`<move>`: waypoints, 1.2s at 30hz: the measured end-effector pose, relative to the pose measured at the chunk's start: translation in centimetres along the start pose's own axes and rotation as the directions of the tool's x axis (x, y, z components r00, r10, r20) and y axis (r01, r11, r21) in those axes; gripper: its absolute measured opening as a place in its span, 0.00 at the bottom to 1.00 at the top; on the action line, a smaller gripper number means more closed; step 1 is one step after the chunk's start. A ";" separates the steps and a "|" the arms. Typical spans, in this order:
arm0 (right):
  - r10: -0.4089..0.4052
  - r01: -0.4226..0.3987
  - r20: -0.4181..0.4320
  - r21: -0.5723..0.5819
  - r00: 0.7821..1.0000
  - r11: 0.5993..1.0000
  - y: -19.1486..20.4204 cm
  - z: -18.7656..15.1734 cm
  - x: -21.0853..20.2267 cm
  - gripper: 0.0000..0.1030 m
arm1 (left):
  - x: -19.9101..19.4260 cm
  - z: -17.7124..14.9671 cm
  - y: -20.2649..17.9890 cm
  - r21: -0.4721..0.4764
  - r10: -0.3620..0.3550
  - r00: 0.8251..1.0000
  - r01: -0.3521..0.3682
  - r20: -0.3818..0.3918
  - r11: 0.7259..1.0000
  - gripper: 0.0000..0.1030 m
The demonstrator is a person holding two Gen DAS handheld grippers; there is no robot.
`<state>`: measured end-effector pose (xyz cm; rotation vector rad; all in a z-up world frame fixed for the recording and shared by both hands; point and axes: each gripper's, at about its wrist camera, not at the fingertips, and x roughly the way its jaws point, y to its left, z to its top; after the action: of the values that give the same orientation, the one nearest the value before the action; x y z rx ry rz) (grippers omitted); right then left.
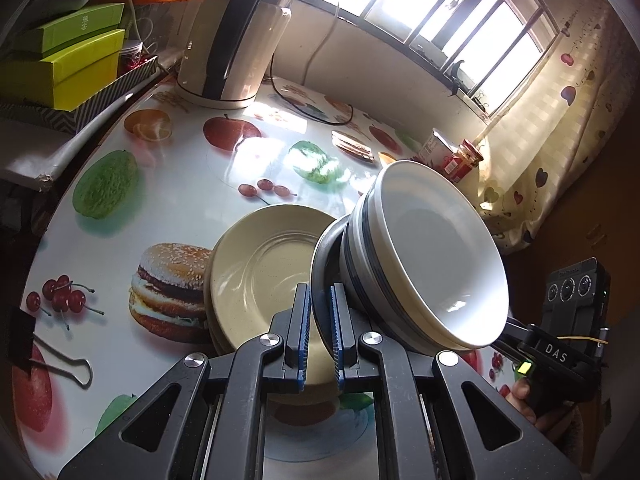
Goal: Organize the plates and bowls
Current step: 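Lower the bowl stack onto the cream plates with both tools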
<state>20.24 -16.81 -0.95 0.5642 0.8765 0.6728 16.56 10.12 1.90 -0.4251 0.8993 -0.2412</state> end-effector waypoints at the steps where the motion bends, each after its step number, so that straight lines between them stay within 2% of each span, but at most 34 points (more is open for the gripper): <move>1: -0.001 0.001 -0.003 0.000 1.000 1.000 0.0 0.1 0.2 0.13 | 0.0 0.0 0.2 -0.004 0.001 1.000 -0.001 -0.001 1.000 0.09; 36: 0.015 -0.014 -0.080 0.002 0.997 1.000 0.1 1.3 5.5 0.13 | 0.9 0.6 3.6 -0.054 0.068 0.998 -0.068 -0.014 0.996 0.09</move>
<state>23.81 -12.97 -2.94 0.5482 0.9483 0.7119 17.72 13.11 -0.05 -0.4433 0.9326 -0.1574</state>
